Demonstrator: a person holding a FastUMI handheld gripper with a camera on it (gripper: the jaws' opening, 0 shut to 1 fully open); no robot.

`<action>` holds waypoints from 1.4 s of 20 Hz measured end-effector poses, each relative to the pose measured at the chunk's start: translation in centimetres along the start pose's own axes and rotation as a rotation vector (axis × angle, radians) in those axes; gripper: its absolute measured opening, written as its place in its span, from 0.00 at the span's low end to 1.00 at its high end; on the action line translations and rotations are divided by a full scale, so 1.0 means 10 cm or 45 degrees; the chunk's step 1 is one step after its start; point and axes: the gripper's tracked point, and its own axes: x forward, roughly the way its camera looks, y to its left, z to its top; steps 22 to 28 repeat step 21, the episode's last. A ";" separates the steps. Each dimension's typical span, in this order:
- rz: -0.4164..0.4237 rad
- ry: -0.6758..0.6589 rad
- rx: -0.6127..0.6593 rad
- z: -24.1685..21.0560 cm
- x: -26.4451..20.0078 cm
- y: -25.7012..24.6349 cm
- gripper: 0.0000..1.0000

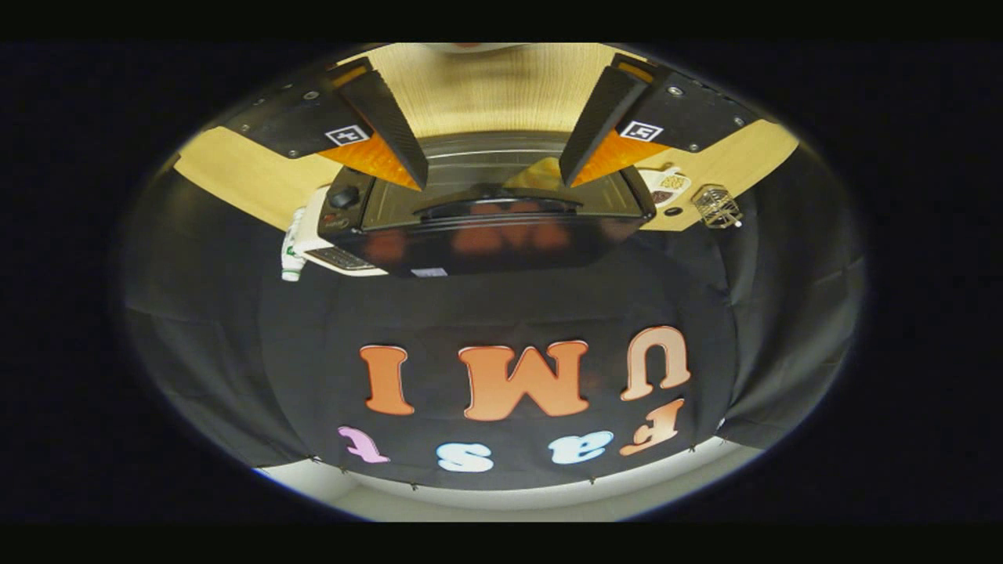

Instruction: Open the toaster oven, put the food inside, and close the toaster oven door.

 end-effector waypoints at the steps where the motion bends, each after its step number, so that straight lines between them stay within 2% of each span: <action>1: 0.003 -0.023 -0.009 0.12 -0.07 -0.03 1.00; 7: -0.048 -0.182 -0.047 0.80 -0.56 -0.34 1.00; 11: -0.036 -0.236 -0.049 0.99 -0.96 -0.42 1.00; 16: -0.066 -0.261 -0.090 1.00 -1.27 -0.57 1.00; 28: -0.072 -0.261 -0.049 0.89 -1.30 -0.67 1.00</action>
